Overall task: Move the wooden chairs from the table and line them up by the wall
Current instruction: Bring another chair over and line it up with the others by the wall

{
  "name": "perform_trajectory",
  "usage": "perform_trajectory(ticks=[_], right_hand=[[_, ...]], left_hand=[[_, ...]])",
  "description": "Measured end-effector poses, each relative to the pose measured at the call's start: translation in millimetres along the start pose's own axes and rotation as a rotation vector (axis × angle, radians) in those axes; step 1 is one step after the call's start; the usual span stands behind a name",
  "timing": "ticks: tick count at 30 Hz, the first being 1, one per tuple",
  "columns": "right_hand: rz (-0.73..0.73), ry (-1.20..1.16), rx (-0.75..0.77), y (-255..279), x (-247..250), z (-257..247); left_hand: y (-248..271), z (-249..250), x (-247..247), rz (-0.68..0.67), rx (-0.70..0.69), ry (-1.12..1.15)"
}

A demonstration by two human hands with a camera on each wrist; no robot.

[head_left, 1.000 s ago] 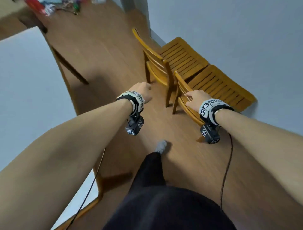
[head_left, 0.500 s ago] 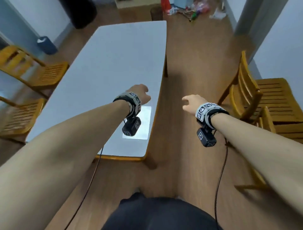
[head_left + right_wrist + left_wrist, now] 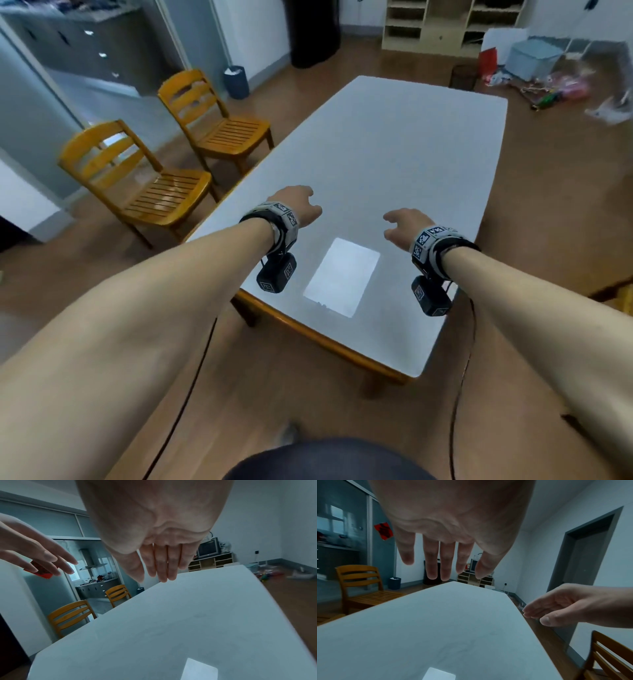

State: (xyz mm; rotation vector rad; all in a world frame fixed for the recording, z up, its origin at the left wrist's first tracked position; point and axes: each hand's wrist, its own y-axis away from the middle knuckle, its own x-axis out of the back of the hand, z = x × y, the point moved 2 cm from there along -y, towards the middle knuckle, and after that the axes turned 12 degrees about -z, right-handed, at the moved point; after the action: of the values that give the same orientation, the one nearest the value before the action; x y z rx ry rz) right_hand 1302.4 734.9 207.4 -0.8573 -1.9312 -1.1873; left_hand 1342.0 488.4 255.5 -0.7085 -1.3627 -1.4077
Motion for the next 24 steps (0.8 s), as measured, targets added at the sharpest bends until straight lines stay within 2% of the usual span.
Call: perform_trajectory(ticks=[6,14,19,24], right_hand=[[-0.022,0.064,0.077,-67.6,-9.9,-157.9],[-0.077,0.156,0.171,-160.2,-24.6,-331.3],[-0.099,0.211,0.250,-239.7,-38.2,-428.9],[-0.144,0.274,0.321,-343.9,-49.9,-540.6]], left_hand=[[-13.7,-160.4,42.6,-0.002,0.052,-0.017],[-36.8,-329.6,83.3,-0.037,0.148,0.041],[-72.6,-437.9,108.1,-0.008,0.236,0.084],[-126.7,-551.7,144.5,0.003,0.326,0.113]])
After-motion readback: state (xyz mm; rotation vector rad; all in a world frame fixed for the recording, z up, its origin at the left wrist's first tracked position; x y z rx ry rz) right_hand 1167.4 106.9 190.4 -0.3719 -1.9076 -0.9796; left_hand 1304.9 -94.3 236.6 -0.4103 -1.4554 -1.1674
